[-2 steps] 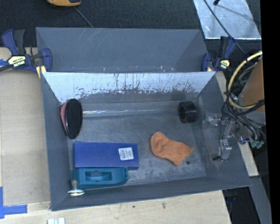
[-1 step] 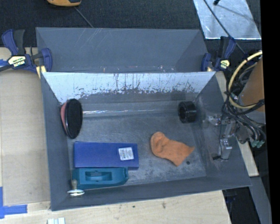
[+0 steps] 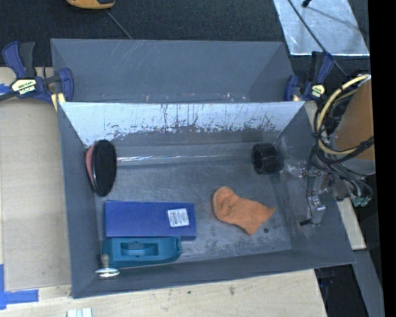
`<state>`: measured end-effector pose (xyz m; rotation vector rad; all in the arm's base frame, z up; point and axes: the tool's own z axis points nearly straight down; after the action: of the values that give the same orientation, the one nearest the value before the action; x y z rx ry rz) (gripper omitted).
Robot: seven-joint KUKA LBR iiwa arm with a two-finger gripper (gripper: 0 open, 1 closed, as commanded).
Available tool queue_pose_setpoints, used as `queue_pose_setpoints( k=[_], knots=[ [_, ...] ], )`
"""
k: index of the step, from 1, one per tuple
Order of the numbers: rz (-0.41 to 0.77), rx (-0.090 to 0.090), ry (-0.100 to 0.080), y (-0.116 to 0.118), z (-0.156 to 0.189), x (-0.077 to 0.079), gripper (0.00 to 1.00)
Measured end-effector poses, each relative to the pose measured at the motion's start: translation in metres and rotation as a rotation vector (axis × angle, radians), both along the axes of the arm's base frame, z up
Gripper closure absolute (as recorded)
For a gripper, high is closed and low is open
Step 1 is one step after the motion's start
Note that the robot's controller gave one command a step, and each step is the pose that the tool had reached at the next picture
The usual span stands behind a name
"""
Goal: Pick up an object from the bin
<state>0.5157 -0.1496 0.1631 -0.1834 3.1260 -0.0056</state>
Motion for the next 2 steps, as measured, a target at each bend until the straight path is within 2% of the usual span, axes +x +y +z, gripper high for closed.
queue_pose_setpoints(
  k=[1,2],
  knots=[
    [0.148,0.002,0.008,0.003,-0.043,-0.006,0.0],
    [-0.084,0.002,0.007,0.062,-0.075,-0.017,0.0]
  ],
)
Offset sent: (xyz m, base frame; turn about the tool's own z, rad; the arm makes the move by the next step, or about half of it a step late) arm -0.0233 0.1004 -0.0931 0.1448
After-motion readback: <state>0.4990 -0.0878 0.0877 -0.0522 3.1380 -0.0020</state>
